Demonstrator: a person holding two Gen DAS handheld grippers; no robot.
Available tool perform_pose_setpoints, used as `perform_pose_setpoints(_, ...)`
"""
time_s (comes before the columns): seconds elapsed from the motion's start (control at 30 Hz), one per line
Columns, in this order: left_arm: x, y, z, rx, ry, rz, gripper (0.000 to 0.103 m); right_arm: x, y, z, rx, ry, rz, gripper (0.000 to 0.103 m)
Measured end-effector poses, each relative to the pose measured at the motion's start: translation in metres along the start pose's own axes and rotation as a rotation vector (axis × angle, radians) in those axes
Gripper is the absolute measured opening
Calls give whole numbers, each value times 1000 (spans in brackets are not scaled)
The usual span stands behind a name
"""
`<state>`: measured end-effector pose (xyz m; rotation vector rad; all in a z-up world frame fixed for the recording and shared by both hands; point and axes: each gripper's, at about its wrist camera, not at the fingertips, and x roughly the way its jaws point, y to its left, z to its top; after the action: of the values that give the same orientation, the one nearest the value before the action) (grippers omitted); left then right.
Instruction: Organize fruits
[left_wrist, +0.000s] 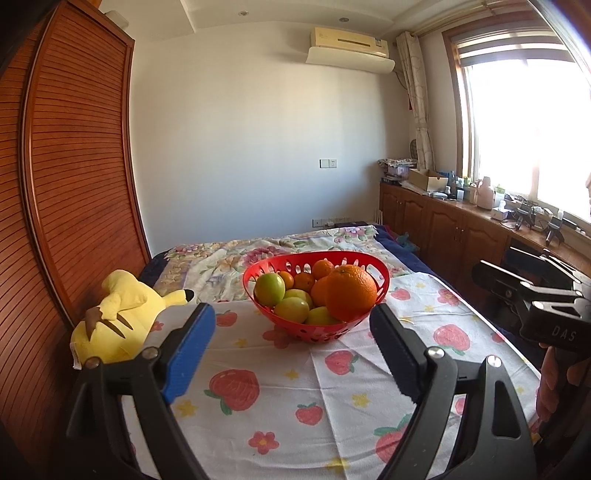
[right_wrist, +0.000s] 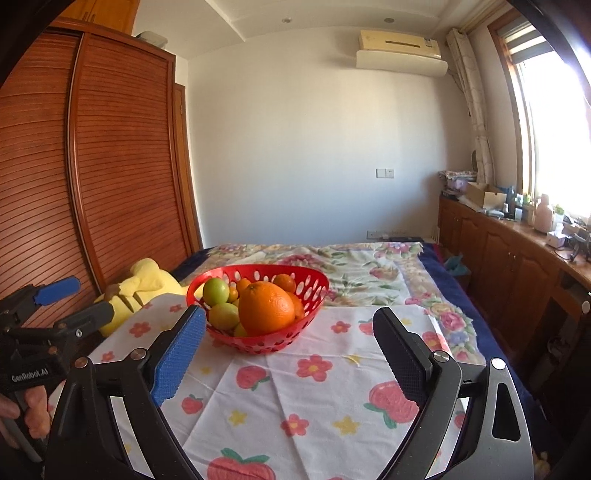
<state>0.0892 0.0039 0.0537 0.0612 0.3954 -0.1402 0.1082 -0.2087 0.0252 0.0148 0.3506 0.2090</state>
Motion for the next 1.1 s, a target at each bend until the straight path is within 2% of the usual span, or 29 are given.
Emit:
perform_pose_setpoints(0.4, -6, 10, -11, -23, 11, 26, 86, -10, 1, -12, -3, -8, -34, 93)
perform_pose_setpoints(1.1, -6, 19, -24, -34, 41, 32, 86, -11, 4, -17, -8, -3, -37, 94)
